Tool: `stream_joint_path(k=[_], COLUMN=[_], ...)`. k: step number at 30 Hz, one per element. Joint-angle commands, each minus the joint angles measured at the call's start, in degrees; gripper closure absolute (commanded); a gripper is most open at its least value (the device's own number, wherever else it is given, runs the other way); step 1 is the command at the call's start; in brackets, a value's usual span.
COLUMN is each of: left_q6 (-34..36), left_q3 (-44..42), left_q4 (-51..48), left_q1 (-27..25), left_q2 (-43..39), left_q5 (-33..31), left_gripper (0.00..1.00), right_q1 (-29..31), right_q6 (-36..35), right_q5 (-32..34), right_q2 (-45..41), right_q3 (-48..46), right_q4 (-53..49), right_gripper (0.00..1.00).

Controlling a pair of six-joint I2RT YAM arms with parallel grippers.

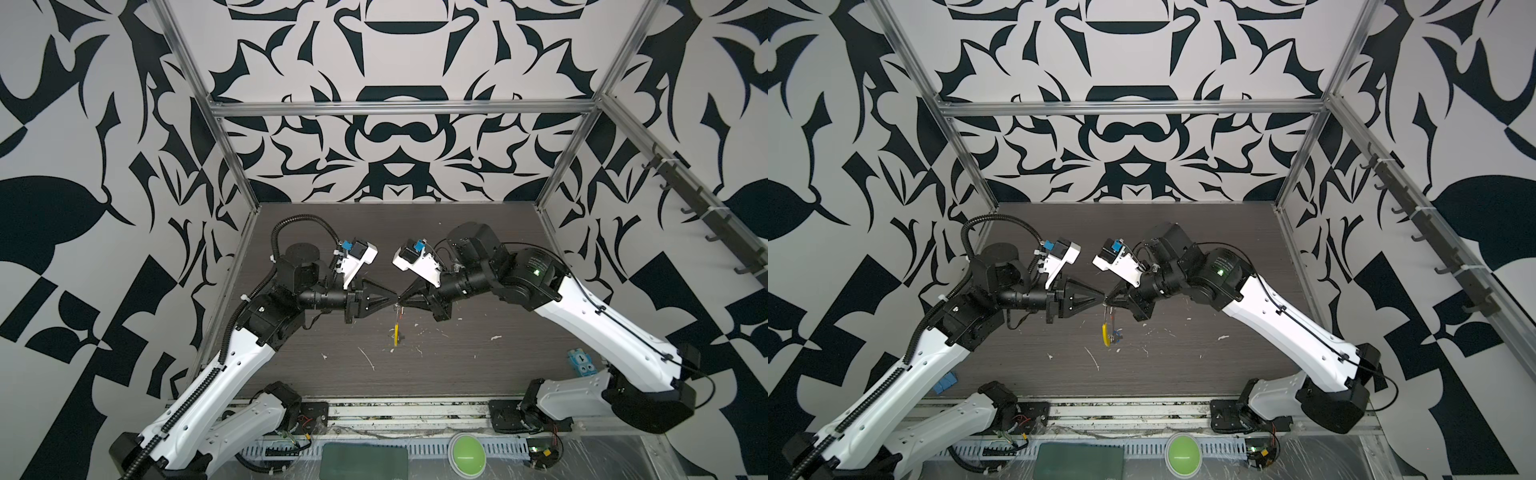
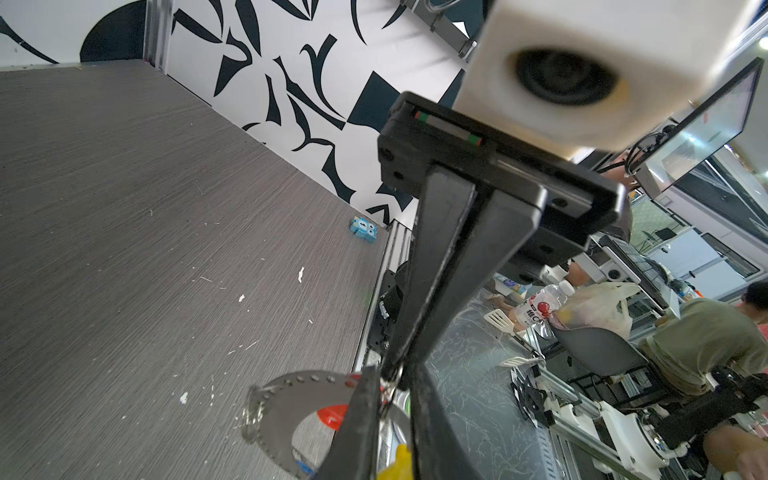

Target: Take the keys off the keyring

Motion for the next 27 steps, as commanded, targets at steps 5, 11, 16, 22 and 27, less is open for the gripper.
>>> stream_joint_path(k=[5,11,16,22,27], left_q6=[0.9,-0.7,-0.8,-0.7,-1.7], left_q3=[1.5,0.8,0.7,0.7,0.5], left_q4=[-0.1,2.7,2.8,3.0,5.1], left_q1=[0.0,0.0,0.0,0.0,0.0], left_q2=[-0.3,-0.4,-0.3,-0.5,-0.7], left_q5=[2.1,2.5,3.0,3.0,2.4], left_gripper=[0.91,0.83,0.81,0.97,1.0], right_q1=[0.1,0.1,0.1,0.1,0.1], right_q6=[1.0,1.9,1.9,2.4,2.8], right_q5=[1.7,1.4,1.4,0.7,0.5], right_q2=[-2.7,-2.8,-3.4,-4.0,-4.0], right_q3=[0.4,-0.5,-1.0,-2.3,-2.7], right_q4=[5.5,7.9,9.0,10.8,11.9], right_gripper=[1.0,1.0,1.0,1.0,1.0])
